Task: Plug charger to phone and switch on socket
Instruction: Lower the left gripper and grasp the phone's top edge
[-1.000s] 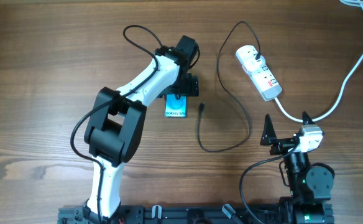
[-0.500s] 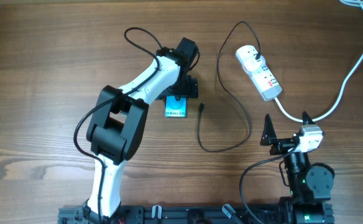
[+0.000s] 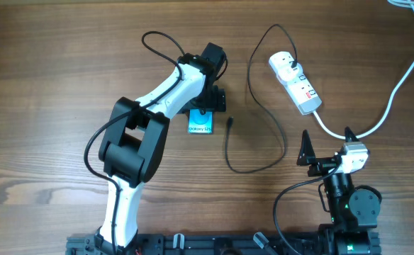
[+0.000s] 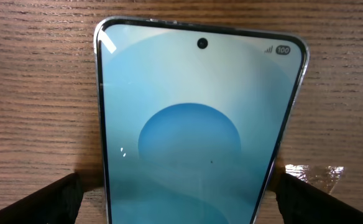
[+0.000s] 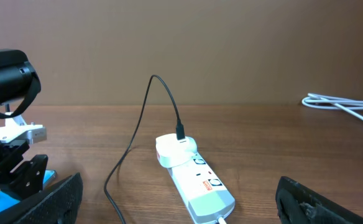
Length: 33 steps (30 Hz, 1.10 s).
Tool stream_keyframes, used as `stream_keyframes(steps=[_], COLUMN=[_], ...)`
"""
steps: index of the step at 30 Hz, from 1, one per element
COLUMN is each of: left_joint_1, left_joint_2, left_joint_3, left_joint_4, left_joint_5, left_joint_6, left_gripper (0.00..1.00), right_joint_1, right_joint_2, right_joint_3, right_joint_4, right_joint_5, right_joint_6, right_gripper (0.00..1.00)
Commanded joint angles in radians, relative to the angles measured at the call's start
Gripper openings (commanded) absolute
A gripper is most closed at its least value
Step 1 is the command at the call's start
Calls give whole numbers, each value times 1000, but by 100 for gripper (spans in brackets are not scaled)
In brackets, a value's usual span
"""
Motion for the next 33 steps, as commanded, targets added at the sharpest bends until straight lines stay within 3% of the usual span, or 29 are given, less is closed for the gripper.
stream_keyframes(steps=[1,15,33], left_joint_1=[-2,-2,-2], left_joint_2=[63,63,22], left_joint_3=[-16,-16,-13], left_joint_4=[-19,-38,-51], left_joint_5=[5,5,28], left_joint_6=[-2,-2,-75], left_gripper=[95,75,72], right_joint_1=[-4,-4,-4], right_joint_2=[-6,-6,-6], right_joint_3=[-2,-2,-2], right_joint_4=[2,2,2], right_joint_5=[17,17,17], right_joint_6=[-9,-9,-9], right_gripper=[100,100,100])
